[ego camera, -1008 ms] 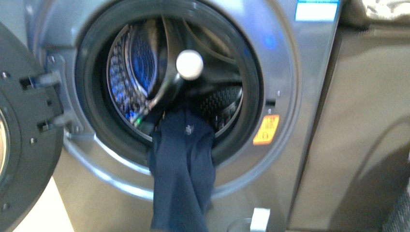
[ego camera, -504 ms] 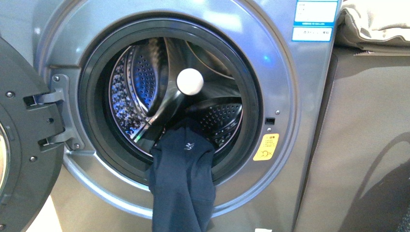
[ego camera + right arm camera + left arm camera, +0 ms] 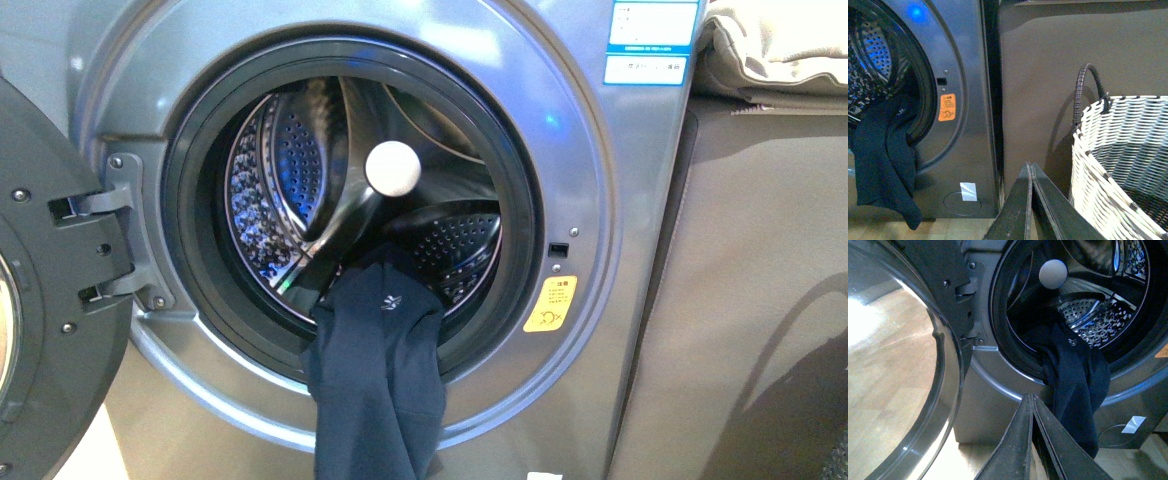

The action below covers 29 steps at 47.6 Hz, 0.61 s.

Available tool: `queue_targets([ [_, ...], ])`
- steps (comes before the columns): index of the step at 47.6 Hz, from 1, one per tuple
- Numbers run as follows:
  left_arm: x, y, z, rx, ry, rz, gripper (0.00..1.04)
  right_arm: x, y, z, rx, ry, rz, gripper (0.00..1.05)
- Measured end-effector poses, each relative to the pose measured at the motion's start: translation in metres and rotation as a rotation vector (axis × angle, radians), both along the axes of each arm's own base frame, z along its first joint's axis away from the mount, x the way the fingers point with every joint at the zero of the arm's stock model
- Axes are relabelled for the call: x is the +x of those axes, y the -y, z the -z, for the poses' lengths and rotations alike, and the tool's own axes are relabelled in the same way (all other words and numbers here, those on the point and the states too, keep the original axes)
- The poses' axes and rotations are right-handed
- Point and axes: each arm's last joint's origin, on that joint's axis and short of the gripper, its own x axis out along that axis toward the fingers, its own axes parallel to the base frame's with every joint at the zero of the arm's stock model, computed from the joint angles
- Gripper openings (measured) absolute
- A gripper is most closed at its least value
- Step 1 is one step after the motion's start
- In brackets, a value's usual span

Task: Put clothes into washing machine

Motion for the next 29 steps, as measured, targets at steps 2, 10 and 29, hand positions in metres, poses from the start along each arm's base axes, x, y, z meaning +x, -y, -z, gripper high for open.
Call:
queue_targets([
  [2,-0.001,0.0,0.001,0.0,0.0,0.0,0.04,0.0,0.0,0.0,0.0,0.0,0.0,0.02],
  [10,-0.004,0.0,0.009,-0.001,0.008,0.001,0.04,0.0,0.0,0.0,0.0,0.0,0.0,0.02],
  [29,-0.015,0.0,0.012,0.0,-0.008,0.0,0.04,0.0,0.0,0.0,0.0,0.0,0.0,0.23],
])
